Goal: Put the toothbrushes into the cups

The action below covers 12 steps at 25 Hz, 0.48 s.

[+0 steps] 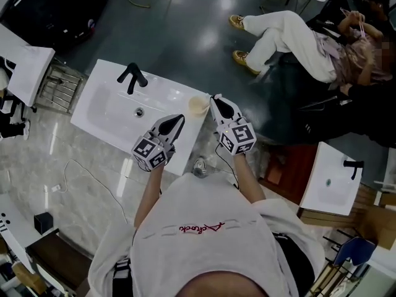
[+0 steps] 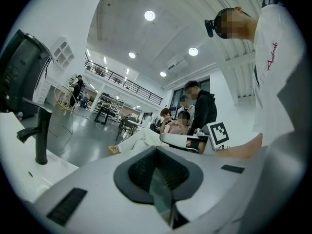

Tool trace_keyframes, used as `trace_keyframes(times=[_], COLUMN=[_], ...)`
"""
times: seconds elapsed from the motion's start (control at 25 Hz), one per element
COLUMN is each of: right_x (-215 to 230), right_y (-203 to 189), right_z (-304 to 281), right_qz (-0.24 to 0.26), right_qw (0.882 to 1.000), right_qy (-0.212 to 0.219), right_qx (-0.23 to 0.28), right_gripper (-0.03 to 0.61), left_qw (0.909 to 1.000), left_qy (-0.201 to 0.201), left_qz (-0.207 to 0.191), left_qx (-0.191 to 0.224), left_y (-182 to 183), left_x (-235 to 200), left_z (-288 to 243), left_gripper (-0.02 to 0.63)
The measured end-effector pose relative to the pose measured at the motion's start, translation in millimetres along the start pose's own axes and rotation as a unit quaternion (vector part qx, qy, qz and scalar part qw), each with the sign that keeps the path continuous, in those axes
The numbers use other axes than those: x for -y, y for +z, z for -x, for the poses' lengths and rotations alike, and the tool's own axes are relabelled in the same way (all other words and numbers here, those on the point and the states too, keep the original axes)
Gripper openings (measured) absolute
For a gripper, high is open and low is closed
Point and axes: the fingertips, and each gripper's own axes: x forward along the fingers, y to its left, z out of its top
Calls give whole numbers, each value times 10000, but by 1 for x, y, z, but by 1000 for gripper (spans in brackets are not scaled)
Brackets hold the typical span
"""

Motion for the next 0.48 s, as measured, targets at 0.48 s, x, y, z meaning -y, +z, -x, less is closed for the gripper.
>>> trace_keyframes(times=[0.48], right_x=[6], right_y=[-44], right_z=[-18], right_qz=[-512], right_qw=[9983], right_qy=[73], right_qx=[-266], right_gripper=[9], left_qw=[9979], left_qy=[353], left_qz=[357], left_qx=[-402], left_y=[-31], left_x=[-7], left_z=[20], left_gripper=[14])
